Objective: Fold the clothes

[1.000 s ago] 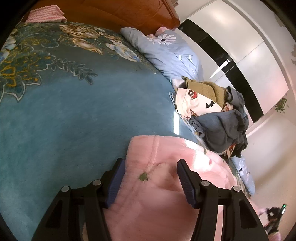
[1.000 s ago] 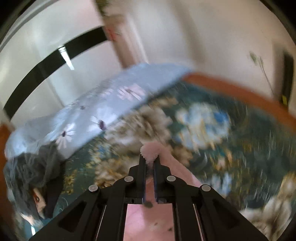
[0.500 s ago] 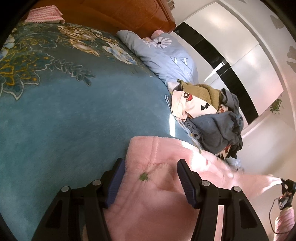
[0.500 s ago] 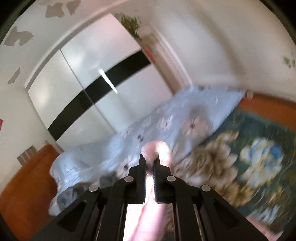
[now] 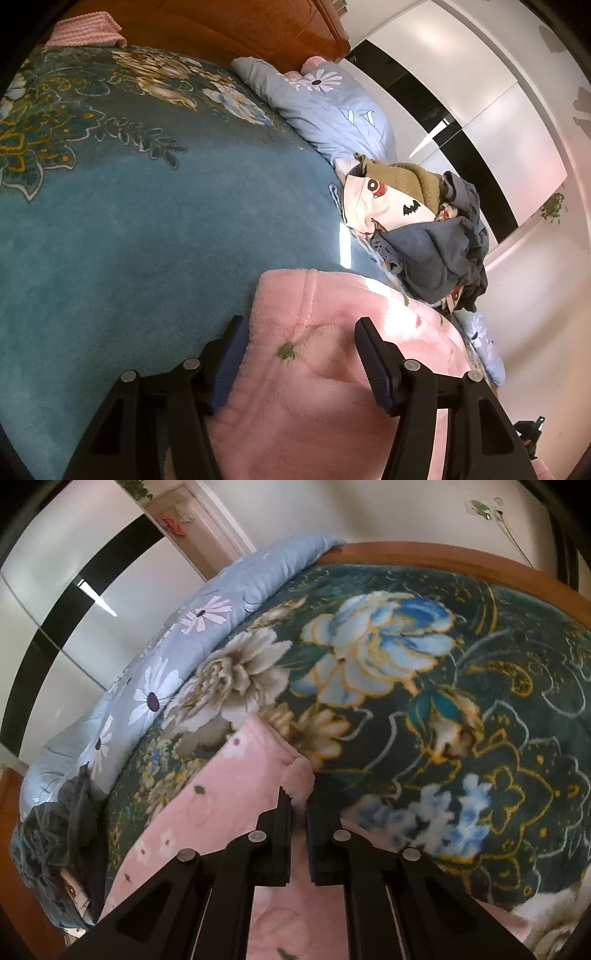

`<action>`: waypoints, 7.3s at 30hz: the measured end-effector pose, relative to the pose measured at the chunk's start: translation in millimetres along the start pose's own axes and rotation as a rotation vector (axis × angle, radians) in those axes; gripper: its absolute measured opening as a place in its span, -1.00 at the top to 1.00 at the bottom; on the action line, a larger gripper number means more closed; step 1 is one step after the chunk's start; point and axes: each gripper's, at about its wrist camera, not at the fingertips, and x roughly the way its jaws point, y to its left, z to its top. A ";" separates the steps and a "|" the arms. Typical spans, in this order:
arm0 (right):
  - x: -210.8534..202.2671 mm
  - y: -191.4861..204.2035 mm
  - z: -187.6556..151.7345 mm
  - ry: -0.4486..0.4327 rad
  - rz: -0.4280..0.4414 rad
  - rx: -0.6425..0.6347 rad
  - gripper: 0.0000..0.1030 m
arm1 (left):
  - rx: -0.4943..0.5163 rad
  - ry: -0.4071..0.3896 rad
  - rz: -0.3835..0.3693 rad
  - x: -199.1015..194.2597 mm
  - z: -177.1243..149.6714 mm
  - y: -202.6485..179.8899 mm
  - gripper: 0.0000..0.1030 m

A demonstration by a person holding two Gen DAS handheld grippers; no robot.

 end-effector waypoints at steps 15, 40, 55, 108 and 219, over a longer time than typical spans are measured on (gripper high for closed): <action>-48.0 -32.3 -54.6 0.014 -0.004 -0.089 0.01 | -0.014 -0.020 0.039 -42.0 -16.3 -8.4 -0.25; -89.1 -114.8 -145.9 0.221 0.244 0.225 -0.01 | -0.419 0.172 -0.101 -51.8 -59.5 12.2 -0.22; -119.6 -99.1 -93.5 0.027 0.440 0.367 0.95 | -0.270 -0.006 -0.246 -115.0 -38.8 -31.8 0.60; -53.0 296.7 -359.0 0.429 0.686 -0.690 -0.01 | -0.396 0.112 -0.133 -103.0 -74.3 18.2 0.58; -26.1 540.4 -466.4 0.677 0.677 -1.290 -0.21 | -0.332 0.172 -0.143 -82.0 -65.3 26.1 -0.36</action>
